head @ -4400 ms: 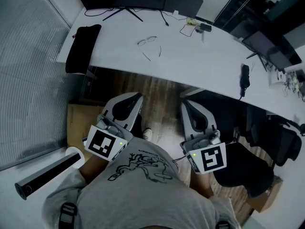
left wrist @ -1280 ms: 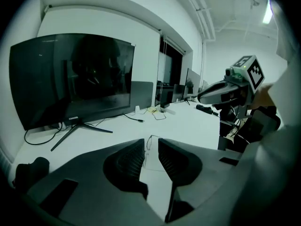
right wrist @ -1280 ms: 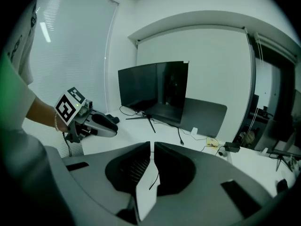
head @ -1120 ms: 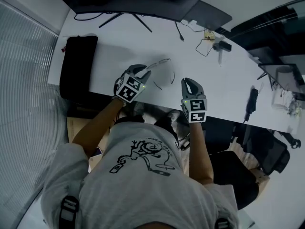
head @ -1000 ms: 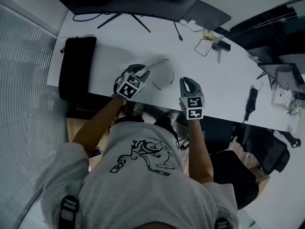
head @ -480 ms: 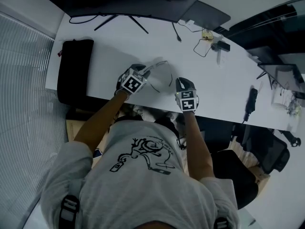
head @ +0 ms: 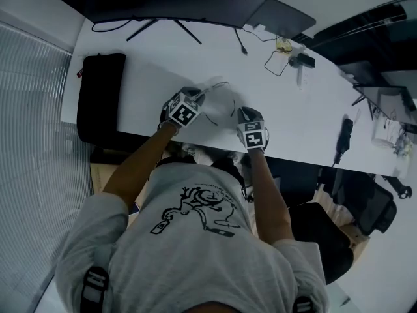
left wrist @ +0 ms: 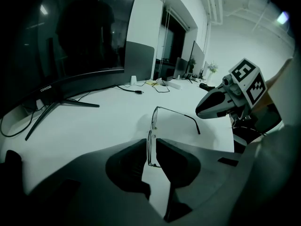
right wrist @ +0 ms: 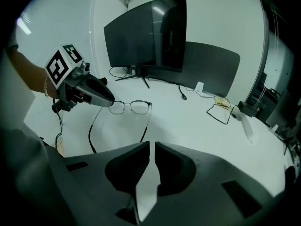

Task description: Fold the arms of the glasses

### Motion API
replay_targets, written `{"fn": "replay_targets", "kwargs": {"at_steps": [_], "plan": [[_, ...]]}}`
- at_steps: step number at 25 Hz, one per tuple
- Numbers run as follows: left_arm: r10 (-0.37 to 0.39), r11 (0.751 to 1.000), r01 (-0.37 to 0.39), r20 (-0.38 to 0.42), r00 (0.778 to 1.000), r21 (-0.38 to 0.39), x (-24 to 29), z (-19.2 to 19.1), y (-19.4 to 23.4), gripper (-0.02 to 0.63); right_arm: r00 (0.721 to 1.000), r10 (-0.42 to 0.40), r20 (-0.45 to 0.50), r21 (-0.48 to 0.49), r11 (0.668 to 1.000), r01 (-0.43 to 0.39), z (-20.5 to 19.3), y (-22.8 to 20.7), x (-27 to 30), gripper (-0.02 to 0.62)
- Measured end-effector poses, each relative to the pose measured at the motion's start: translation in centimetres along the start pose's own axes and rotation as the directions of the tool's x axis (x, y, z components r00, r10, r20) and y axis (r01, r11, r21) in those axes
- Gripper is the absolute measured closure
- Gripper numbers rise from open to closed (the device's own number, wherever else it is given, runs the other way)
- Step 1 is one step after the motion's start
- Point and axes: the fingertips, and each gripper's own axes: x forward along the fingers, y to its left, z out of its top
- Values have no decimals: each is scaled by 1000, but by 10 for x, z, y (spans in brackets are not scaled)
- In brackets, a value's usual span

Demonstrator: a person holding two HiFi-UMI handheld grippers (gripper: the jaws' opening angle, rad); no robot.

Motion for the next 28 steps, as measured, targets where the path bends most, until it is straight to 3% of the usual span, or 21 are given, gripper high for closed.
{"fn": "replay_targets", "kwargs": {"at_steps": [8,28], "plan": [[17,1000,-17,-15,1000,4,3,-4,0,566,999,10,-41,-9,1000,-10,-13,1,8,552],[-1,1000,2,-14,1000,29,1,-6,-2,571,995,80,-60,-25,996,-82,-12,25,17,560]]}}
